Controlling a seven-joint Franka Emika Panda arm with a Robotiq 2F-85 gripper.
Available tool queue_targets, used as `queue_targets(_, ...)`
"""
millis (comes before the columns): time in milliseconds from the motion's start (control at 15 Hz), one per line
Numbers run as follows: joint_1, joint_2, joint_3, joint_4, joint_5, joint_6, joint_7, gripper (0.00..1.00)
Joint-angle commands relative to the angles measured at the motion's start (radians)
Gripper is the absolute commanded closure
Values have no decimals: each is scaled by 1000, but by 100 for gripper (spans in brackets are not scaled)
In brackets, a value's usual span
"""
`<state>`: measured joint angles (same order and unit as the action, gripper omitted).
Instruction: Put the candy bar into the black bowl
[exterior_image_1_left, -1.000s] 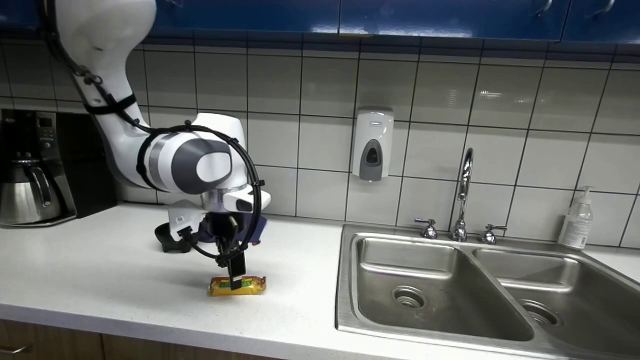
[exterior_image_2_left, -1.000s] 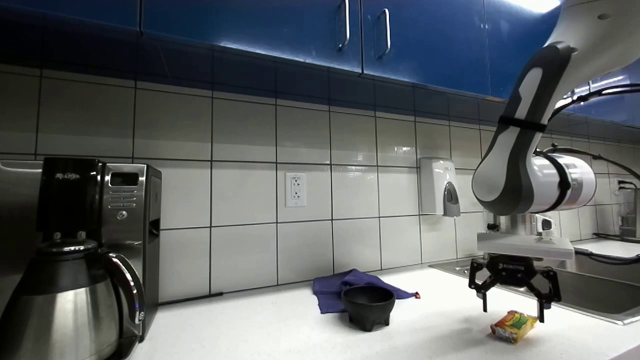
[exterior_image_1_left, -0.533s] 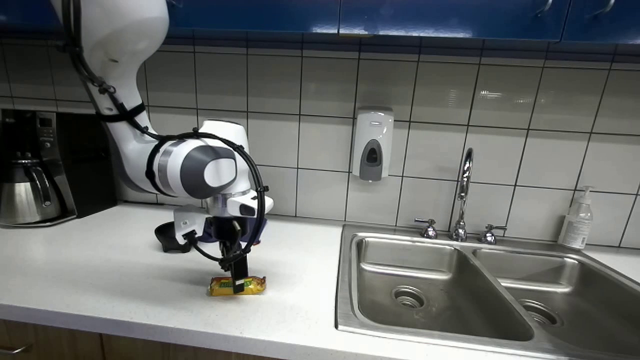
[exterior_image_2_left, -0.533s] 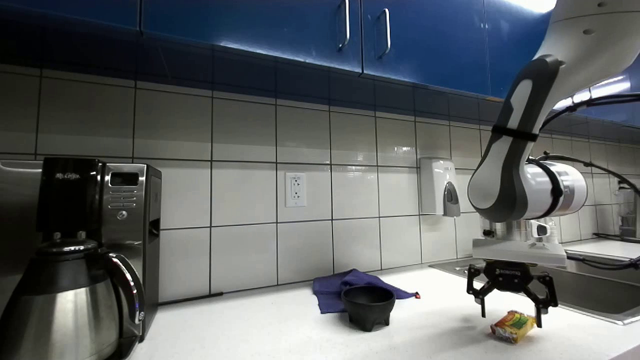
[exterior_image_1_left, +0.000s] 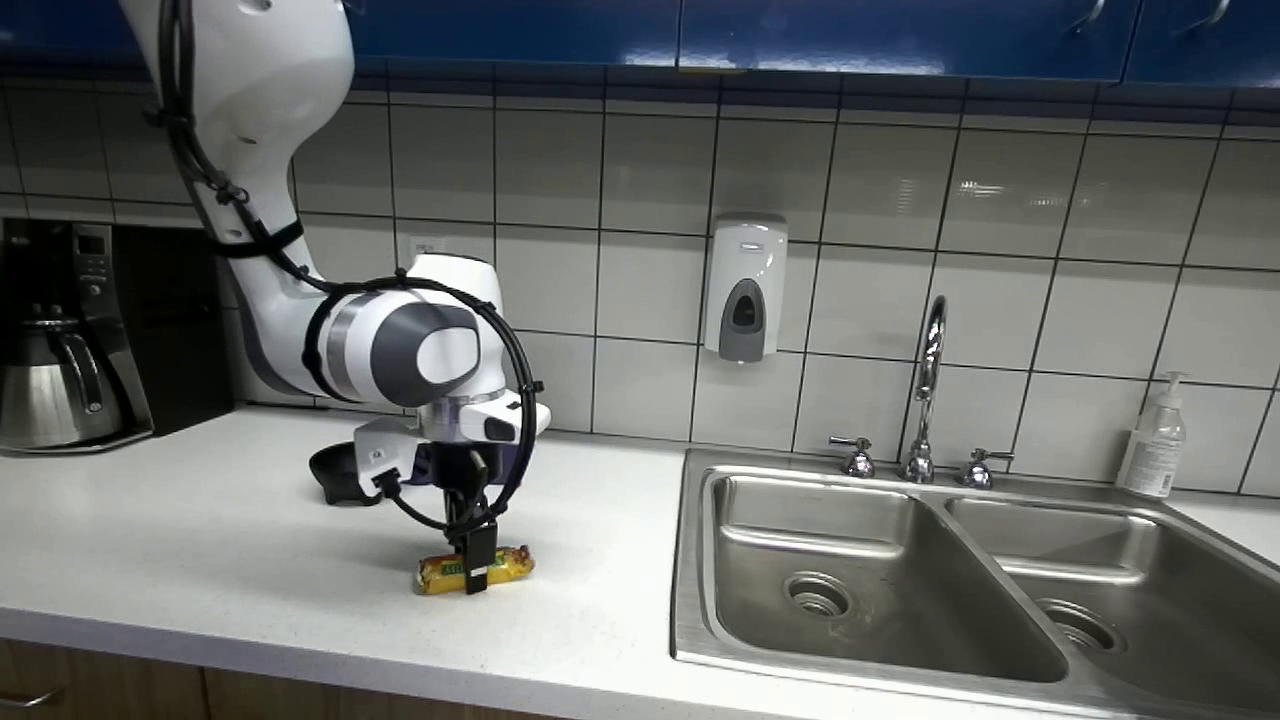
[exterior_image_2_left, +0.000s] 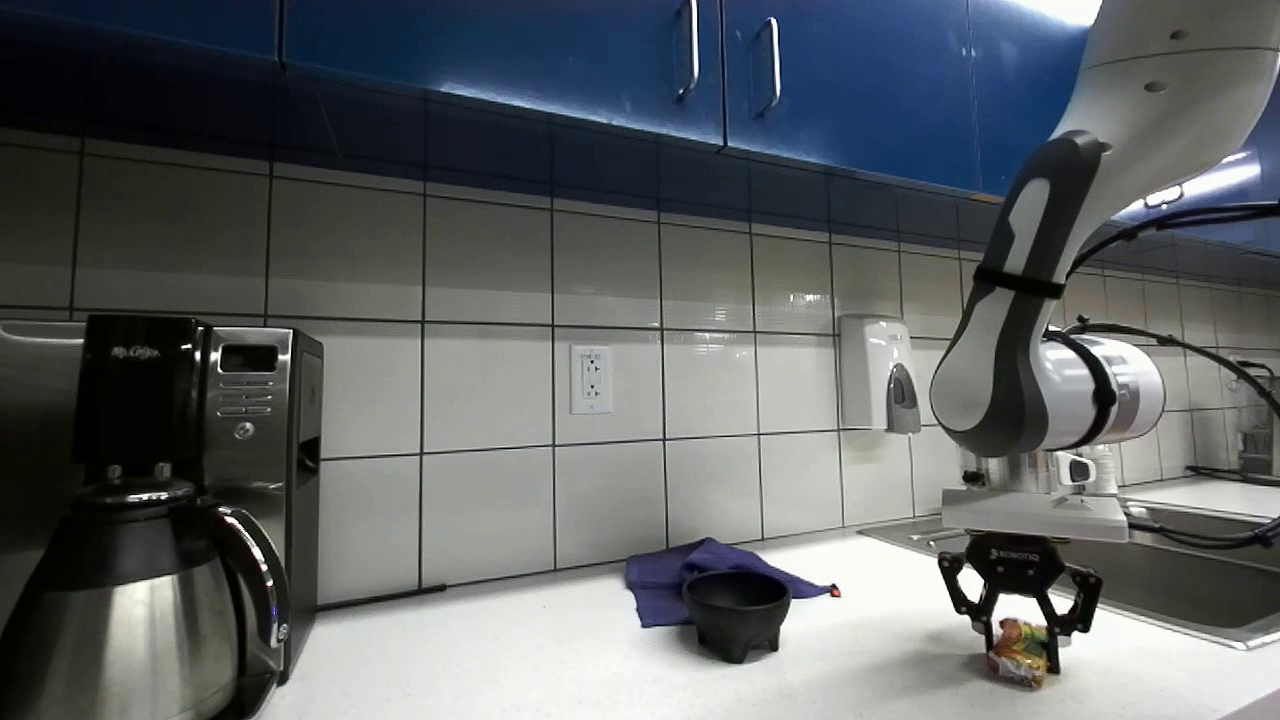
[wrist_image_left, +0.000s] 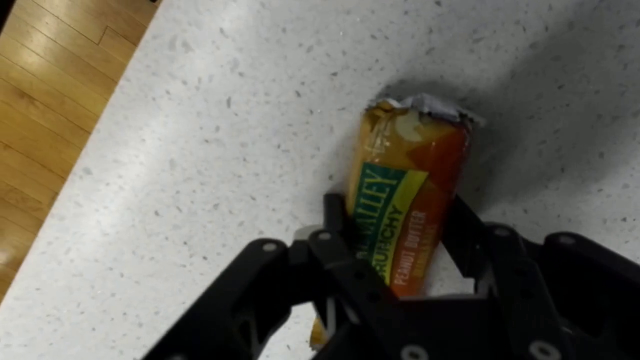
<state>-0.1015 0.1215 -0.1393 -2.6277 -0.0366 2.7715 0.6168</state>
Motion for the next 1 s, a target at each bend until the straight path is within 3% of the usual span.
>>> queue_targets(0,27,17,-24,26,-9,-11,24,78)
queue_targets(67,29,13,-25,23,-8,-10,21,82)
queue_targets(533,63,-132,-14,-63,-53,6,18,82)
queue_targets(933,61,-287,70,-138,-106,-14,20,82)
